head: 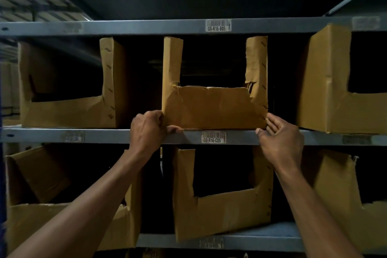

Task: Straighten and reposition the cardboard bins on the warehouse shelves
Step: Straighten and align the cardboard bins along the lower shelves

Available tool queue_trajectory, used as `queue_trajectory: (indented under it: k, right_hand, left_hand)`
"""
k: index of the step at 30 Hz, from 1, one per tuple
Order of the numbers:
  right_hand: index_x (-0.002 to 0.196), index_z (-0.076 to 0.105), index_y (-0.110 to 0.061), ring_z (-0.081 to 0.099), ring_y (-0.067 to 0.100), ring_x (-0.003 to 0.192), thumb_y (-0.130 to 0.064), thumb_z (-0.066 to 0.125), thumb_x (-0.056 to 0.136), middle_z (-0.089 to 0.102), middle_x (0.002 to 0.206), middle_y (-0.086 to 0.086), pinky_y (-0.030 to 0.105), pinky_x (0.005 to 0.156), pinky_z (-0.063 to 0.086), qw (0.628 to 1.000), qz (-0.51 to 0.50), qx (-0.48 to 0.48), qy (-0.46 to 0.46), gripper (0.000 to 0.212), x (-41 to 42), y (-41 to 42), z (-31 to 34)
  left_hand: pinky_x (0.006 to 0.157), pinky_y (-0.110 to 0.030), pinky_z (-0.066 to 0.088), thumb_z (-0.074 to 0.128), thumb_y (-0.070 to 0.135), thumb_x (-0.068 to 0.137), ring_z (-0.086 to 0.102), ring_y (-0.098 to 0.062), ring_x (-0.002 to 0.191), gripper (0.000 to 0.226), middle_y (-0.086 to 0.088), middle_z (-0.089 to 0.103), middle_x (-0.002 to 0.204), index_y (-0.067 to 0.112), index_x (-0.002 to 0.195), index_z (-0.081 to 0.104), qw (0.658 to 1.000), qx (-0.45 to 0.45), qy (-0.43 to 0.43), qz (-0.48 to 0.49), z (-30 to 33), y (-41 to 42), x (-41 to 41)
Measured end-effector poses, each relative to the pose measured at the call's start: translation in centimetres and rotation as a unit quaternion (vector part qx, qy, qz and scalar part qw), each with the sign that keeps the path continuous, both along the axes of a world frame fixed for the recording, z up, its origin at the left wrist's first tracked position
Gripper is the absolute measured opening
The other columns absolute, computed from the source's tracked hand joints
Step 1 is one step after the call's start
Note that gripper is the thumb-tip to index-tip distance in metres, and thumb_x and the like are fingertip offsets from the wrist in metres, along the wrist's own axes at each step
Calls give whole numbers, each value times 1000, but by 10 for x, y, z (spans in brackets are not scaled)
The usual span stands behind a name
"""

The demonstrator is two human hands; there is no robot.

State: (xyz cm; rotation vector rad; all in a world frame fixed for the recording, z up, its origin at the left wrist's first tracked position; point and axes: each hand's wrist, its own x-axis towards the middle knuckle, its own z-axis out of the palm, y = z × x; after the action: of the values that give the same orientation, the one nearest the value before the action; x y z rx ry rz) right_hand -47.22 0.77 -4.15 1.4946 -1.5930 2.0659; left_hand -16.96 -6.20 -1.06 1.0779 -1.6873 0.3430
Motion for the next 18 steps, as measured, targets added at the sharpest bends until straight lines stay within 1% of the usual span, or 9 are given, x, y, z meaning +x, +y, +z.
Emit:
queue_trajectory:
  k: [1, 4, 7, 8, 10, 12, 13, 16, 18]
  right_hand:
    - [150, 51, -10, 60, 20, 131, -7, 78, 90, 60, 146, 9, 38, 106, 53, 1000, -8, -1, 3, 66, 1, 0, -1]
    - [150, 51, -11, 61, 19, 131, -9, 77, 90, 60, 145, 8, 33, 105, 51, 999, -39, -1, 13, 66, 6, 0, -3]
    - [149, 52, -10, 61, 17, 130, -7, 77, 90, 62, 144, 7, 34, 107, 52, 1000, -16, -1, 2, 64, 10, 3, -5]
    - [149, 53, -10, 61, 17, 130, -7, 77, 90, 62, 144, 7, 36, 107, 52, 1000, -6, 2, 3, 64, 11, 4, -5]
    - [149, 52, -10, 61, 16, 130, -8, 76, 91, 62, 144, 6, 39, 107, 54, 1000, -13, 3, 8, 63, 11, 4, -7]
    - [149, 52, -10, 62, 17, 129, -8, 75, 91, 63, 143, 7, 40, 105, 55, 999, -35, 0, 2, 62, 8, 4, -7]
    - [149, 53, -10, 63, 17, 128, -8, 75, 92, 64, 142, 7, 41, 104, 56, 999, -44, 0, -1, 61, 6, 4, -7]
    - [147, 55, -10, 65, 16, 125, -8, 75, 91, 66, 139, 7, 41, 102, 57, 998, -57, -3, -1, 59, 4, 2, -6]
    - [146, 56, -10, 66, 16, 124, -9, 76, 90, 67, 138, 7, 42, 101, 58, 998, -62, -6, 1, 59, 3, 1, -6]
  left_hand:
    - [66, -44, 62, 52, 83, 68, 69, -20, 71, 75, -3, 71, 78, 12, 85, 71, 1000, -4, 5, -8, -1, -2, 0]
    - [72, -46, 63, 66, 74, 75, 71, -20, 76, 64, -3, 73, 85, 14, 95, 73, 1000, -9, -9, 5, -2, -2, 1]
    - [73, -43, 62, 50, 89, 66, 70, -21, 77, 83, -2, 73, 87, 15, 98, 71, 1000, 12, 9, 22, -5, -1, 1]
    - [72, -44, 62, 54, 88, 68, 69, -21, 78, 79, -1, 72, 87, 16, 97, 70, 999, 25, 19, 30, -6, -2, 2]
    - [70, -45, 62, 74, 75, 74, 69, -21, 76, 61, -1, 71, 83, 16, 93, 70, 998, 40, 29, 26, -5, -3, 3]
    - [71, -46, 62, 79, 65, 76, 70, -21, 75, 54, -3, 73, 83, 13, 92, 73, 999, 33, 21, 7, -4, -2, 1]
    - [73, -47, 63, 77, 65, 76, 71, -21, 76, 56, -4, 74, 84, 12, 93, 74, 999, 29, 20, 1, -4, -1, -1]
    - [72, -47, 63, 54, 84, 65, 72, -21, 75, 81, -5, 75, 85, 11, 94, 75, 999, 24, 28, -12, -7, 1, -1]
    - [72, -48, 64, 46, 89, 62, 73, -23, 77, 92, -7, 77, 87, 10, 97, 77, 999, 17, 35, -29, -9, -3, 1]
